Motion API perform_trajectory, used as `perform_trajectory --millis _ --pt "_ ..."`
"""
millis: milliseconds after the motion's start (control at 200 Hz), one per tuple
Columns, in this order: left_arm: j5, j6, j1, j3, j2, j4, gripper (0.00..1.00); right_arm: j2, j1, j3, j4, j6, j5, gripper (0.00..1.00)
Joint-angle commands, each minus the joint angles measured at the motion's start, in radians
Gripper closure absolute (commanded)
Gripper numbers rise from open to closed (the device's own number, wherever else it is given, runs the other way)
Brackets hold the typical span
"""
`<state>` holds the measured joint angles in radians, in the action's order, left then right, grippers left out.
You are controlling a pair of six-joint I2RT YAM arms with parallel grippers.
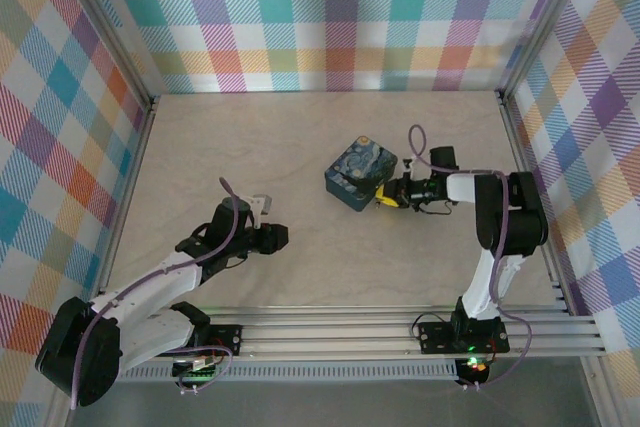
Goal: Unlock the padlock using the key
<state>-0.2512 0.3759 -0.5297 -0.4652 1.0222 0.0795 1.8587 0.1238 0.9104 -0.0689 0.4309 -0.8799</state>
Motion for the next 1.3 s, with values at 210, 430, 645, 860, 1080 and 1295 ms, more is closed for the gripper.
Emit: perform_trajectory --millis 210,430,645,860,1080,1295 --pt "0.067 -0.061 -0.006 -0.16 0.023 0.169 0.62 -0.052 0.254 -0.024 -0.082 -0.09 0.001 1.0" --pt "0.081 -0.055 -0.005 -0.209 0.04 0.19 0.61 -0.041 0.262 -0.001 -0.143 -0.173 -0.066 1.0" --pt "0.081 -0.049 -0.006 -0.222 0.068 0.188 0.61 0.009 0.237 -0.024 0.002 -0.076 -0.113 1.0" --pt "0.055 -0.044 -0.006 -0.206 0.103 0.142 0.61 0.0 0.235 -0.05 0.108 0.028 -0.087 1.0" --pt "0.031 -0.041 -0.006 -0.207 0.154 0.092 0.61 -0.048 0.22 -0.095 0.176 0.153 0.044 1.0" --pt "0.013 -0.035 -0.006 -0.205 0.187 0.061 0.62 -0.036 0.222 -0.177 0.412 0.319 0.066 0.91"
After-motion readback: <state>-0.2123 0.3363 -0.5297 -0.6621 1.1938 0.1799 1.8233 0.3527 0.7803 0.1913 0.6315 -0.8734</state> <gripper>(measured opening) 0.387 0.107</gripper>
